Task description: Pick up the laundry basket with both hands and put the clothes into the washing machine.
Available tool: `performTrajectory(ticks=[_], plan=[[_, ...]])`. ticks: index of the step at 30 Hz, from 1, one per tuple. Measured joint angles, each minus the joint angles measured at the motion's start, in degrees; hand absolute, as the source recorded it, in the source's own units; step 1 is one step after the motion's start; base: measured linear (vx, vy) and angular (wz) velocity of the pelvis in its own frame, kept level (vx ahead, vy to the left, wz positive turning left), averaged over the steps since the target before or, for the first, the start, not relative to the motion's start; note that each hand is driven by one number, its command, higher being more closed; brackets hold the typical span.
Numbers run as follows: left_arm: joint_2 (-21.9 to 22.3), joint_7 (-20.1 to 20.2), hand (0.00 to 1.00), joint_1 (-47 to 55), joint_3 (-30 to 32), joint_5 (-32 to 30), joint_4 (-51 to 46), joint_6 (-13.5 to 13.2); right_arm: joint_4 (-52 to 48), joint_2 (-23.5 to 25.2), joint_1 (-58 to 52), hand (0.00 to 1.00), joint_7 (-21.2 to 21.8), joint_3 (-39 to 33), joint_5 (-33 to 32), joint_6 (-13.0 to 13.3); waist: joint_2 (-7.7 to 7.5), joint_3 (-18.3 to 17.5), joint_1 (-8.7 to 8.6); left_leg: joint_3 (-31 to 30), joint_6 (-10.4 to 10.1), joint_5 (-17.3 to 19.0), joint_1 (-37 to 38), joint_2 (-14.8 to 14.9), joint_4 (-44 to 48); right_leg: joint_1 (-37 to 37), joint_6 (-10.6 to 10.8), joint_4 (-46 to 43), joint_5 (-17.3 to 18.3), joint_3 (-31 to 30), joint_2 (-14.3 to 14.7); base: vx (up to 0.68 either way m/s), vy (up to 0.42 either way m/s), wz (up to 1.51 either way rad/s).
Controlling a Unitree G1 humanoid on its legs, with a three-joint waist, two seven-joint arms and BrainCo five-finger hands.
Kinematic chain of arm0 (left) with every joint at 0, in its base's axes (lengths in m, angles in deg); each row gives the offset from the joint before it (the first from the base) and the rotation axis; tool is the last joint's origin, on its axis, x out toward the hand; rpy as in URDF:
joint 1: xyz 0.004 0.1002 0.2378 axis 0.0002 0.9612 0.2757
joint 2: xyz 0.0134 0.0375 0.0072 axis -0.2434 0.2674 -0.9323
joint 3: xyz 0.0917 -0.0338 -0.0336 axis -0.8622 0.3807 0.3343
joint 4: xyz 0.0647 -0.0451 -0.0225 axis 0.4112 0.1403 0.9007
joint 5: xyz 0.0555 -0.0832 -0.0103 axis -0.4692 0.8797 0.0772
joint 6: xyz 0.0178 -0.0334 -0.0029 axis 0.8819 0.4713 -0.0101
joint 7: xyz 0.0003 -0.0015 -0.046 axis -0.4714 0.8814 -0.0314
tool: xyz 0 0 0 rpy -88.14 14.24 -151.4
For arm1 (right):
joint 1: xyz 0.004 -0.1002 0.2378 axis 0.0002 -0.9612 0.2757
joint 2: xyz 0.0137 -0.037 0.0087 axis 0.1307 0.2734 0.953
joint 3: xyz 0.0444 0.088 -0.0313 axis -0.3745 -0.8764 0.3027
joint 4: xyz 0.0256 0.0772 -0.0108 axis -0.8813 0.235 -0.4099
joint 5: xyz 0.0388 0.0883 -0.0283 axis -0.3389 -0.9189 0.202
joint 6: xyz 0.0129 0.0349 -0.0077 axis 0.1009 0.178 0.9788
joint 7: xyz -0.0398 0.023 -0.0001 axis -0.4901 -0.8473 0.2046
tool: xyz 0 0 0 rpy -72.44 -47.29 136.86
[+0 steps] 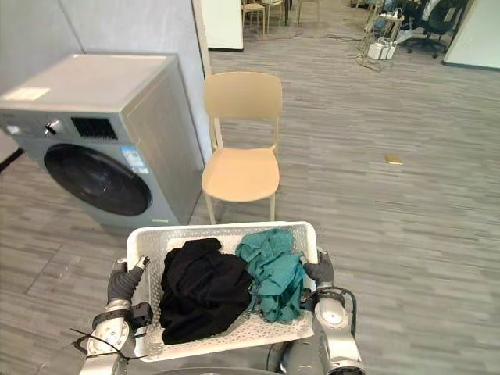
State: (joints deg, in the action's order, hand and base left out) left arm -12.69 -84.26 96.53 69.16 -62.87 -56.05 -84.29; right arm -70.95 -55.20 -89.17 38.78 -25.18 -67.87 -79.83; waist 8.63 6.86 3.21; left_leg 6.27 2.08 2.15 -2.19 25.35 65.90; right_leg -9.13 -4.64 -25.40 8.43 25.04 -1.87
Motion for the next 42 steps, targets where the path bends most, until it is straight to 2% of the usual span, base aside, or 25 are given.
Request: performTrajectory(ticks=[1,3,5,6,8,9,10,12,13,14,15,16,18,20,21,22,23,24,25,27,31,33,34,38,42], plan=[[-0.05,0.04,1.00,-0.09,-0.31,0.01,0.03,0.01,0.01,-0.04,-0.11,1.00,-0.22,-0.71,0.00,-0.14,-0.22,0.28,0.31,0.13,3.01,2.25,-4.69,1.81,9.03,4.53,-0.05,2.58,0.91,-0.17,1.80,0.71,-0.140,-0.38],[-0.15,0.10,1.00,-0.56,-0.63,0.01,0.22,0.02,-0.01,-0.15,-0.09,1.00,-0.98,-0.77,-0.02,-0.17,-2.47,1.39,0.41,2.17,4.43,5.17,-8.79,0.39,11.49,11.09,0.70,7.26,1.70,-0.75,2.12,0.61,-0.109,-0.01],[-0.14,0.12,1.00,-1.24,-0.59,0.04,0.30,-0.06,-0.13,-0.32,0.50,1.00,-1.23,-0.79,-0.04,0.11,-5.38,1.52,1.01,6.71,0.96,10.38,-15.50,-3.89,-0.12,18.06,0.94,14.26,1.55,-0.39,1.75,0.73,-0.099,0.02],[-0.14,0.11,1.00,-1.60,-0.57,0.06,0.33,-0.05,-0.10,-0.43,0.80,1.00,-1.22,-0.85,-0.22,0.14,-5.66,1.89,1.11,8.29,-0.02,11.00,-16.55,-4.64,-4.68,19.61,0.95,15.52,1.56,-0.22,1.77,0.57,-0.003,0.03],[-0.06,0.11,1.00,-1.89,-0.60,0.06,0.26,-0.04,-0.03,-0.76,1.04,1.00,-1.11,-0.90,-0.69,0.17,-6.15,2.11,1.31,13.89,-2.39,9.88,-18.27,-8.36,-26.54,23.55,1.50,18.57,1.88,1.26,1.08,0.51,0.048,-0.09],[0.11,0.07,1.00,-1.80,-0.69,0.05,0.08,-0.02,-0.04,-1.08,1.00,1.00,-1.06,-0.91,-0.90,0.25,-6.10,1.93,2.35,15.65,-5.18,7.48,-17.44,-10.96,-38.24,25.23,4.80,19.19,3.67,1.67,0.53,0.55,0.099,-0.37],[0.01,0.05,1.00,-1.69,-0.77,0.04,0.07,0.00,0.13,-1.05,0.92,1.00,-1.06,-0.88,-1.18,0.24,-5.78,1.69,2.98,14.73,-3.05,3.90,-17.37,-12.31,-40.91,27.03,8.16,18.67,6.13,1.47,0.01,0.70,0.165,-0.43],[0.01,0.03,1.00,-1.89,-0.63,-0.24,1.67,0.33,1.26,-0.38,0.32,1.00,-1.04,-0.78,-1.15,0.21,-7.14,1.14,3.11,12.11,1.14,3.68,-16.58,-15.30,-36.50,26.41,9.65,7.40,9.10,1.76,-4.38,0.64,0.221,0.06],[-0.25,0.04,1.00,-1.70,-1.02,-0.25,1.82,0.45,2.05,-0.52,0.39,1.00,-1.03,-0.96,-1.06,0.21,-7.74,1.25,2.57,11.56,2.50,5.53,-15.42,-16.43,-35.42,22.22,8.64,-6.03,8.14,1.55,-8.81,0.64,0.269,0.53],[-1.51,0.01,1.00,-1.72,-1.24,-0.23,1.76,0.53,2.45,-0.13,0.43,1.00,-0.96,-0.94,-1.04,0.21,-9.71,1.74,2.25,11.92,3.55,7.57,-12.88,-18.67,-34.93,16.22,5.05,-23.21,1.90,0.37,-15.26,0.74,0.299,0.55],[-1.87,-0.08,1.00,-1.78,-1.28,-0.22,1.75,0.80,3.23,0.56,0.78,1.00,-0.92,-0.91,-1.04,0.16,-10.82,1.90,2.08,11.81,4.01,9.20,-10.60,-20.27,-34.82,11.66,2.67,-34.35,-0.25,-0.78,-19.30,0.60,0.196,0.50],[-1.90,-0.77,1.00,-1.48,-1.07,-0.24,1.73,1.36,4.75,1.08,1.60,1.00,-0.85,-0.53,-0.49,0.07,-10.45,2.15,1.98,11.18,4.11,10.55,-6.84,-20.65,-35.31,8.39,2.28,-40.95,0.89,-1.80,-20.18,0.57,0.147,0.37],[-2.09,-1.19,1.00,-0.91,0.28,-0.25,1.23,1.49,4.84,1.34,2.01,1.00,-0.15,0.77,-0.29,0.15,-8.71,2.79,1.91,9.77,4.11,10.63,-1.08,-20.57,-39.11,5.89,2.78,-36.86,3.33,-1.40,-17.70,0.57,0.072,0.41],[-2.10,-1.26,1.00,-0.85,1.23,-0.23,0.64,0.69,4.70,1.44,3.24,1.00,0.15,1.23,-0.30,0.24,-7.79,2.01,1.78,8.12,3.26,10.59,2.16,-20.56,-43.13,1.40,5.18,-21.15,5.58,-1.50,-13.10,0.51,-0.040,0.62],[-2.10,-1.26,1.00,-0.78,1.47,-0.22,0.07,0.24,4.70,1.44,4.00,1.00,0.15,1.25,-0.35,0.25,-8.58,1.62,1.53,7.71,1.86,11.07,3.25,-20.72,-44.53,0.28,5.46,-10.08,4.86,-1.72,-11.05,0.43,-0.082,0.62],[-2.16,-1.24,1.00,-0.66,1.64,-0.22,-0.01,0.10,4.70,1.52,4.00,1.00,0.15,1.42,-0.37,0.26,-9.16,1.28,1.46,7.39,1.41,11.25,3.62,-21.34,-44.98,-0.14,5.76,-4.21,3.00,-2.10,-10.05,0.53,-0.120,0.75],[-2.40,-1.24,1.00,-0.33,2.26,-0.22,-0.08,0.11,4.52,1.95,3.62,1.00,0.13,2.15,-0.38,0.25,-11.31,0.85,1.11,5.44,-0.06,12.02,4.15,-23.45,-45.10,-0.30,4.39,5.34,-6.94,-3.93,-9.56,0.27,-0.066,0.69],[-1.93,-1.24,1.00,-0.57,2.40,-0.24,0.66,0.12,4.39,1.71,3.18,1.00,0.12,2.38,-0.40,0.27,-11.33,1.05,0.75,4.08,-0.98,12.78,4.20,-23.91,-44.73,-0.11,4.31,6.18,-7.92,-4.29,-9.69,0.40,-0.126,0.77],[-0.61,-1.18,1.00,0.12,2.08,-0.73,1.53,0.60,4.16,0.79,1.81,1.00,0.12,2.42,-0.39,0.05,-8.94,-0.07,1.04,2.17,-1.83,13.06,4.01,-21.71,-44.88,2.04,4.08,8.08,-8.38,-2.54,-8.11,0.28,-0.102,0.54],[-0.62,-1.08,1.00,0.36,1.99,-0.72,1.54,0.59,3.99,0.39,1.53,1.00,0.14,2.87,-0.45,0.05,-8.42,-0.27,1.03,0.82,-2.25,12.99,3.28,-20.28,-44.99,3.51,4.01,12.04,-8.34,-0.27,-6.18,0.36,-0.133,0.43],[-0.99,-0.71,1.00,-2.92,2.29,-0.81,5.37,1.64,3.93,-0.07,0.69,1.00,0.10,2.27,-0.67,-0.22,-9.78,0.63,1.10,1.36,-5.05,12.53,-2.19,-18.17,-36.38,7.34,3.69,17.54,-8.63,2.10,-5.20,0.19,-0.059,0.32],[-0.96,-0.23,1.00,-3.22,1.80,-0.77,6.27,1.62,3.83,-0.25,-0.02,1.00,0.11,1.64,-0.60,-1.02,-10.19,0.86,1.40,3.46,-4.50,11.89,-1.12,-14.79,-41.25,8.80,3.83,17.76,-8.59,1.65,-4.90,0.06,0.008,-0.17],[-0.77,0.32,1.00,-4.13,1.68,-0.77,6.80,1.54,3.26,-0.56,0.12,1.00,0.13,1.17,-0.60,-1.07,-9.22,0.91,1.16,2.18,-7.30,9.80,-1.07,-13.40,-45.10,8.77,4.63,18.06,-8.62,1.24,-4.04,0.05,0.129,-0.11],[-3.53,1.41,1.00,-8.41,0.85,-0.74,10.94,1.60,1.63,1.97,-2.01,1.00,0.12,-0.93,-0.34,-1.42,-10.95,0.76,0.51,3.95,-6.36,9.35,-1.22,-16.09,-48.03,6.76,6.66,19.83,-10.48,-0.07,-6.13,0.01,0.155,-0.13],[-4.35,2.67,1.00,-9.64,0.76,-0.65,13.51,1.89,1.74,1.92,-2.55,1.00,0.19,-0.99,-0.14,-2.38,-10.30,2.12,0.33,6.56,-6.30,9.31,-1.83,-16.75,-47.93,4.69,6.78,20.34,-11.76,-2.31,-6.36,-0.02,0.062,-0.29]])
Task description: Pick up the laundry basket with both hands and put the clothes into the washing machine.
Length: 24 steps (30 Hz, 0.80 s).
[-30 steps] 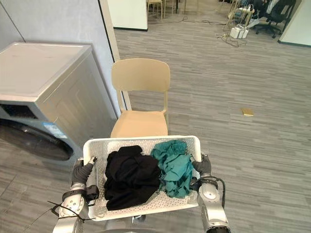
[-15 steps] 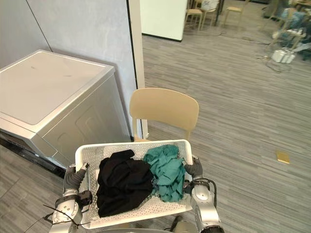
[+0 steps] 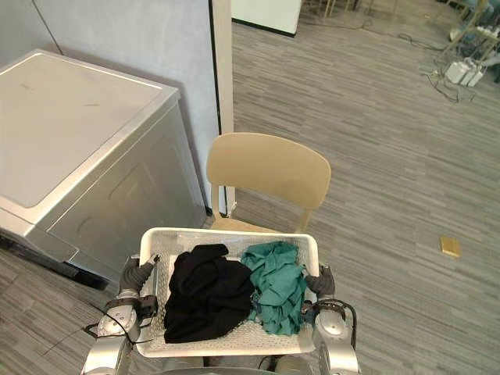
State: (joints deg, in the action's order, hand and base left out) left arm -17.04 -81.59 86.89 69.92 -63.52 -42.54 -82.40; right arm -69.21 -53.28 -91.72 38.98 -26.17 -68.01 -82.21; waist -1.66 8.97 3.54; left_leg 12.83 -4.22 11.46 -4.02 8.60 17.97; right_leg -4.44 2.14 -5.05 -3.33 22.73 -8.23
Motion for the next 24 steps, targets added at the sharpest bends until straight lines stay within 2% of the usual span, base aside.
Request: performTrajectory(ticks=[3,6,10,14,17,23,24], plan=[[-0.49,0.00,1.00,-5.39,0.49,0.14,4.47,-0.05,0.26,-0.28,2.98,1.00,-0.19,-0.22,0.14,-0.81,-0.02,3.82,-0.03,1.34,0.35,-0.43,-2.89,0.49,0.64,-4.22,-0.71,-1.61,-0.54,-1.46,-0.07,-0.12,-0.019,-0.27],[-1.34,-0.04,1.00,-10.28,0.23,0.80,7.18,-0.05,1.48,-0.56,6.69,1.00,-0.47,-1.73,0.22,-1.25,-0.67,7.90,-0.14,1.41,0.27,-1.27,-5.06,0.49,1.11,-6.50,-1.34,-1.97,-1.34,-2.17,0.05,-0.14,-0.046,-0.11],[-3.55,-1.59,1.00,-21.49,-0.55,3.57,12.42,-0.81,2.52,-2.26,16.11,1.00,-3.28,-3.06,0.30,-1.32,-1.87,13.63,-1.08,1.31,0.47,-2.38,-11.84,0.90,3.66,-12.35,-2.41,-2.17,-3.85,-2.44,0.06,-0.17,-0.051,-0.05],[-6.28,-3.01,1.00,-33.87,-0.80,3.88,22.39,-1.38,5.36,-2.50,23.30,1.00,-6.37,-3.46,0.23,-1.23,-2.50,14.65,-1.11,1.02,0.91,-2.75,-16.63,1.48,5.55,-15.51,-2.90,-0.60,-6.21,-2.38,0.50,-0.14,-0.024,-0.03],[-8.38,-3.77,1.00,-39.23,-0.79,3.85,25.21,-1.33,6.85,-2.64,27.03,1.00,-7.57,-3.43,0.19,-0.83,-2.92,15.91,-1.19,0.68,1.13,-2.96,-18.58,1.60,6.53,-16.46,-3.05,0.40,-7.41,-2.37,0.73,-0.08,0.018,0.00],[-9.29,-3.77,1.00,-41.34,-0.71,3.21,27.01,-0.68,7.26,-2.58,27.96,1.00,-7.57,-3.17,0.72,-0.79,-3.91,17.84,-1.01,-0.29,1.05,-3.13,-20.37,1.92,7.11,-17.37,-3.07,0.53,-7.52,-1.64,1.05,-0.02,0.014,0.06],[-9.35,-3.77,0.00,-41.38,-0.70,3.05,27.01,-0.32,7.46,-2.59,27.96,0.00,-7.57,-3.06,0.73,-0.79,-4.05,18.39,-1.04,-0.30,1.03,-3.17,-20.39,1.94,7.14,-17.40,-3.07,0.54,-7.52,-1.57,1.08,0.00,0.000,0.00]])
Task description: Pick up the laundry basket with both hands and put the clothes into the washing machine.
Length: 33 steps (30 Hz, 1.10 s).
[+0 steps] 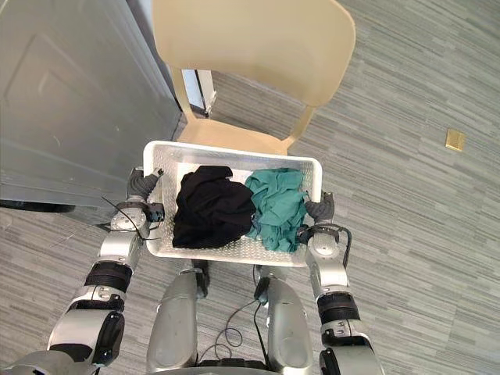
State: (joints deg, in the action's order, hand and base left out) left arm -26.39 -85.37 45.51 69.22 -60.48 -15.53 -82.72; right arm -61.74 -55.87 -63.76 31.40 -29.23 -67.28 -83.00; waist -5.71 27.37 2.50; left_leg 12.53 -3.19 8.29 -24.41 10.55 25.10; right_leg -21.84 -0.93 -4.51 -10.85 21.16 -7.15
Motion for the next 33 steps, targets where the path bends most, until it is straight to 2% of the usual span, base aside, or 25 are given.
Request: performTrajectory(ticks=[3,7,11,15,16,22,26,29,33], plan=[[-0.20,-0.20,0.00,-0.74,0.31,-1.01,-0.03,0.59,0.02,-0.01,-0.16,0.00,0.28,0.15,-0.02,0.03,-0.08,0.65,-0.14,-0.34,0.09,-0.44,-0.59,-0.20,-0.26,-0.55,0.00,0.01,0.00,0.42,-0.07,0.01,0.020,0.06],[-1.42,-2.74,0.00,-2.92,1.06,-0.93,0.08,1.60,0.00,-0.79,-0.47,0.00,2.45,0.85,-0.08,2.34,-0.16,0.71,-0.48,-1.35,-0.19,-1.53,-0.85,-0.43,-1.41,-0.73,-0.03,0.16,0.04,1.12,0.01,0.00,0.003,0.10],[-1.40,-5.08,0.00,-4.16,2.47,-0.87,-0.13,1.54,0.00,-0.57,-0.63,0.00,2.63,1.05,-0.12,2.68,-0.17,0.72,-0.25,-1.73,-0.44,-2.35,-0.85,-0.53,-2.47,-0.64,-0.05,0.65,0.02,1.62,0.07,-0.02,-0.001,0.07],[-1.36,-9.07,0.00,-5.28,2.56,-1.06,-2.17,0.61,-0.06,-0.21,-0.78,0.00,2.38,0.70,-0.69,4.08,-0.36,1.06,-0.32,-1.93,-0.51,-2.39,-0.79,-0.56,-3.06,-0.50,-0.09,0.77,-0.01,1.82,0.07,-0.01,0.016,0.03],[-1.39,-10.09,0.00,-6.20,2.76,-1.04,-3.14,-0.41,-0.07,0.06,-0.75,0.00,2.23,0.51,-0.72,4.55,-0.36,1.27,-0.27,-1.92,-0.51,-2.40,-0.81,-0.56,-3.10,-0.50,-0.18,0.85,-0.08,1.85,0.07,0.00,0.000,0.00],[-1.54,-11.22,0.00,-9.52,2.82,-1.02,-5.19,-2.36,-0.11,0.55,-0.54,0.00,1.21,0.52,-0.75,4.78,-0.33,1.33,-0.57,-1.51,-0.43,-2.48,-0.62,-0.58,-2.87,-0.49,-0.21,0.91,-0.11,1.58,0.05,0.02,0.039,-0.02],[-5.71,-3.52,0.00,-8.28,-6.36,-0.88,-5.59,-2.50,-0.43,0.26,-0.44,0.00,1.60,0.37,-0.73,4.52,-0.05,1.50,-0.19,-0.66,-0.43,-2.48,0.50,-0.64,-3.44,-0.20,-0.21,0.90,-0.10,0.79,0.05,0.03,0.038,-0.09],[-7.68,2.93,0.00,-7.98,-8.21,-1.07,-5.93,-2.50,-1.22,0.17,-0.63,0.00,3.88,-0.56,-0.67,4.49,0.00,1.53,-0.18,-0.07,-0.55,-2.82,1.73,-0.83,-4.61,0.28,-0.19,0.90,-0.09,0.49,-0.11,0.01,0.022,-0.04],[-7.64,3.66,0.00,-6.84,-8.03,-2.51,-8.22,-2.56,-2.76,-0.03,-0.84,0.00,5.15,-0.72,-0.71,4.50,0.34,1.73,-0.22,-0.02,-0.58,-3.40,2.80,-1.16,-5.97,0.73,-0.20,0.91,-0.03,0.51,-0.29,0.00,0.000,0.00]])
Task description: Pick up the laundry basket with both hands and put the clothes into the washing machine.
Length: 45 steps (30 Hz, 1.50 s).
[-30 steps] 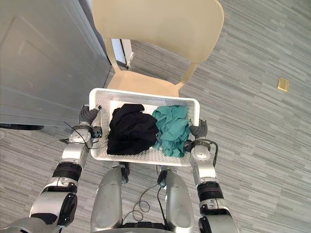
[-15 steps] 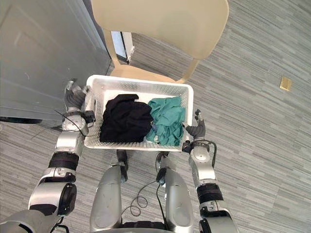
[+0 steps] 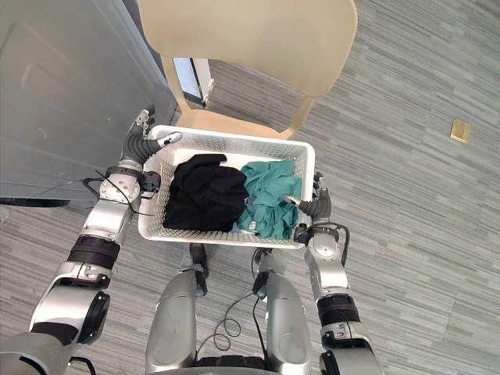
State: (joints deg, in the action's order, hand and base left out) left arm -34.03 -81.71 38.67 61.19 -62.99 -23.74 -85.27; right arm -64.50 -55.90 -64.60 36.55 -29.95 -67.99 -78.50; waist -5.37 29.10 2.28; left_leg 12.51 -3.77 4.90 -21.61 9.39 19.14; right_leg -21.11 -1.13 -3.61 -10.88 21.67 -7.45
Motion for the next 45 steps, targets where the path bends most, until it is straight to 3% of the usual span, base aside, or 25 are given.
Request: performTrajectory(ticks=[3,7,13,15,16,18,20,22,23,25,26,27,28,30,32,33,35,36,37,38,40,41,42,44,45], plan=[[1.55,-0.79,0.00,4.12,1.38,-0.61,-5.13,-0.25,-2.61,-0.51,-1.37,0.00,0.02,0.15,-0.56,0.04,0.97,0.58,0.03,0.00,-0.07,-0.18,2.52,-0.30,-1.14,2.05,0.13,-0.08,0.64,0.10,-0.25,0.04,0.040,0.04],[7.54,-2.54,0.00,18.82,6.64,2.51,-19.03,-3.69,-8.00,-0.87,-5.53,0.00,0.73,0.02,-1.63,0.64,1.74,0.46,0.24,-0.18,-0.16,-0.05,8.74,-0.02,-2.23,7.58,0.09,-2.00,3.58,1.13,-0.25,0.08,0.034,0.15],[16.11,-2.88,0.00,33.11,8.25,3.97,-24.94,-5.26,-8.37,-1.27,-11.72,0.00,1.95,-5.01,-1.82,1.66,7.72,-5.89,1.46,-3.04,-0.21,0.19,12.57,-0.04,-1.89,11.20,0.01,-9.89,10.07,5.50,-2.61,0.05,-0.014,0.37],[17.05,-2.77,0.00,37.41,8.52,2.75,-27.81,-5.42,-8.37,-1.11,-14.16,0.00,2.46,-6.19,-2.00,1.64,7.63,-8.86,1.36,-2.87,0.63,-0.90,13.23,-0.90,-1.99,12.07,-0.03,-10.35,11.05,6.88,-4.58,0.02,-0.034,0.39],[17.91,-2.38,0.00,39.54,8.76,2.13,-29.34,-5.55,-8.30,-0.70,-15.17,0.00,2.51,-7.04,-2.02,1.64,7.96,-9.22,1.17,-1.60,2.26,1.61,13.53,0.68,4.94,13.42,-0.11,-10.54,11.07,7.69,-4.87,0.01,-0.049,0.26],[20.46,-1.53,0.00,44.28,8.32,2.79,-31.33,-6.23,-8.29,-1.21,-16.85,0.00,2.65,-7.25,-2.02,1.62,8.91,-10.59,0.54,-2.09,-0.37,4.77,15.26,4.47,15.80,14.36,-0.13,-12.27,11.07,7.73,-5.59,-0.04,0.025,0.04],[22.80,1.16,0.00,48.59,5.70,7.65,-31.33,-6.40,-8.20,-1.34,-18.90,0.00,3.28,-7.76,-2.03,1.63,9.38,-12.18,-1.68,-8.19,-3.41,5.56,18.93,6.24,21.29,13.81,-0.03,-15.03,11.06,8.21,-8.40,-0.09,0.180,0.16],[23.68,2.79,0.00,49.98,2.05,11.05,-31.32,-6.44,-8.16,-0.68,-21.60,0.00,3.58,-7.96,-2.04,1.63,10.59,-14.46,-1.94,-11.47,-5.37,4.46,21.39,6.17,17.46,10.41,1.15,-18.29,10.29,7.76,-10.88,-0.20,0.353,0.16],[24.77,3.04,0.00,50.00,0.07,12.91,-31.17,-6.45,-8.07,0.27,-22.74,0.00,3.55,-8.36,-1.97,1.43,10.49,-15.37,-1.88,-10.47,-9.22,9.69,23.16,4.96,11.73,7.16,2.45,-20.10,8.98,6.53,-12.90,-0.31,0.495,0.13],[25.32,4.08,0.00,48.81,-1.63,15.30,-30.04,-6.21,-8.04,2.75,-23.33,0.00,3.40,-9.18,-1.38,0.70,10.30,-15.68,-2.15,-5.96,-6.76,16.77,23.66,2.05,7.36,4.73,2.55,-17.71,3.54,6.13,-15.21,-0.47,0.495,0.12],[24.78,4.10,0.00,47.64,-1.64,15.75,-29.12,-5.96,-7.54,4.93,-23.39,0.00,3.30,-9.38,-1.11,-0.07,8.72,-15.24,-1.85,-4.50,-4.63,18.08,22.07,-0.62,8.08,5.00,-2.28,-11.84,-0.22,6.58,-16.27,-0.64,0.483,-0.35],[24.84,4.10,0.00,48.09,-1.13,15.76,-28.15,-5.71,-6.42,6.01,-23.53,0.00,3.37,-7.58,-0.21,-0.76,7.95,-15.44,-0.85,-0.75,-2.11,17.66,21.48,-1.54,8.25,4.77,-4.85,-9.97,4.64,9.67,-18.08,-0.55,0.377,-0.74],[24.79,4.06,0.00,48.38,-0.68,15.75,-27.73,-5.65,-5.88,5.86,-23.11,0.00,3.46,-6.58,0.43,-0.90,8.56,-15.06,-0.65,0.99,-0.78,17.88,21.11,-1.31,8.79,3.39,-3.65,-15.02,7.04,10.31,-19.10,-0.55,0.359,-1.14],[23.94,4.08,0.00,50.00,0.14,15.74,-27.35,-5.35,-3.29,6.06,-22.80,0.00,3.51,-5.23,2.23,-1.46,9.90,-14.72,-0.78,4.44,1.43,18.05,22.34,-0.18,10.24,1.72,-1.97,-37.43,11.37,10.62,-20.70,-0.42,0.282,-1.00],[23.02,4.06,0.00,53.45,0.35,15.90,-29.54,-5.36,-2.23,6.66,-23.56,0.00,3.42,-4.18,3.15,-2.54,7.91,-15.76,0.08,8.36,3.12,17.21,23.21,-0.84,10.39,4.93,0.05,-57.15,16.65,7.51,-19.82,-0.34,0.135,-0.92],[23.01,3.81,0.00,55.46,0.58,16.19,-30.57,-5.31,-2.31,7.45,-24.37,0.00,3.10,-3.94,3.70,-2.45,6.26,-16.88,0.48,9.64,3.95,16.57,22.23,-1.39,10.68,8.61,3.22,-62.31,19.45,4.90,-17.65,-0.30,0.036,-0.62],[23.13,3.25,0.00,57.08,1.16,16.24,-31.28,-5.26,-2.29,7.98,-26.25,0.00,1.77,-2.84,5.23,-2.36,4.09,-18.21,1.67,10.53,4.55,15.24,20.09,-2.35,10.86,13.76,7.79,-62.00,22.35,0.53,-14.00,-0.23,-0.032,-0.32],[23.97,1.95,0.00,57.35,1.25,16.20,-31.35,-5.27,-2.38,8.06,-27.74,0.00,0.28,-2.08,6.64,-2.28,2.53,-19.49,2.97,10.78,4.95,14.21,16.64,-2.52,12.12,18.23,9.52,-55.42,25.23,-3.02,-10.40,-0.28,-0.083,-0.25],[25.55,0.23,0.00,57.39,1.86,16.03,-31.29,-5.25,-2.36,7.98,-28.35,0.00,-0.97,-1.78,7.72,-2.25,2.28,-19.68,4.72,10.76,5.60,12.63,13.05,-1.90,13.19,21.35,10.63,-44.44,33.24,-5.61,-5.96,-0.40,-0.107,-0.24],[26.16,-0.73,0.00,57.42,1.96,15.88,-31.27,-5.23,-2.30,7.87,-28.56,0.00,-1.65,-1.57,7.97,-2.26,2.36,-19.75,5.12,10.67,5.94,11.38,11.45,-1.60,13.10,22.08,9.68,-39.87,35.23,-6.37,-4.07,-0.40,-0.095,-0.09],[26.77,-3.13,0.00,57.61,1.65,15.50,-31.05,-5.28,-1.45,4.83,-29.03,0.00,-3.36,2.12,9.93,-2.22,5.81,-19.41,4.75,7.75,5.49,4.83,6.46,-1.73,7.89,23.75,8.69,-25.09,36.58,-6.11,0.56,-0.46,-0.129,0.41],[26.78,-3.82,0.00,57.47,1.76,15.40,-31.04,-5.37,-0.82,4.14,-29.01,0.00,-3.38,3.37,10.40,-2.21,6.30,-19.36,4.75,7.20,5.25,2.80,5.80,-2.20,6.05,24.06,8.06,-22.18,36.42,-5.33,1.26,-0.47,-0.154,0.70],[26.78,-5.01,0.00,57.41,1.87,15.43,-30.95,-5.50,0.67,2.69,-28.87,0.00,-3.22,5.23,11.82,-2.17,7.53,-18.83,4.81,6.32,3.81,-1.21,5.39,-2.96,1.65,24.94,5.95,-17.58,35.31,-3.53,2.66,-0.37,-0.106,0.67],[26.86,-5.96,0.00,57.21,3.20,15.42,-30.62,-5.70,2.57,2.64,-28.79,0.00,-2.54,5.93,13.29,-2.21,7.62,-18.29,4.31,8.29,-2.69,-6.18,5.54,-3.16,-5.28,25.56,2.91,-13.90,32.16,1.77,3.13,-0.38,-0.090,1.03],[26.88,-6.20,0.00,57.20,3.57,15.42,-30.59,-5.70,2.57,3.01,-28.81,0.00,-2.52,5.93,13.42,-2.19,7.73,-18.31,3.70,11.27,-1.78,-5.64,5.38,-2.10,-4.19,26.02,2.15,-12.86,31.70,4.41,3.04,-0.26,-0.071,1.34]])
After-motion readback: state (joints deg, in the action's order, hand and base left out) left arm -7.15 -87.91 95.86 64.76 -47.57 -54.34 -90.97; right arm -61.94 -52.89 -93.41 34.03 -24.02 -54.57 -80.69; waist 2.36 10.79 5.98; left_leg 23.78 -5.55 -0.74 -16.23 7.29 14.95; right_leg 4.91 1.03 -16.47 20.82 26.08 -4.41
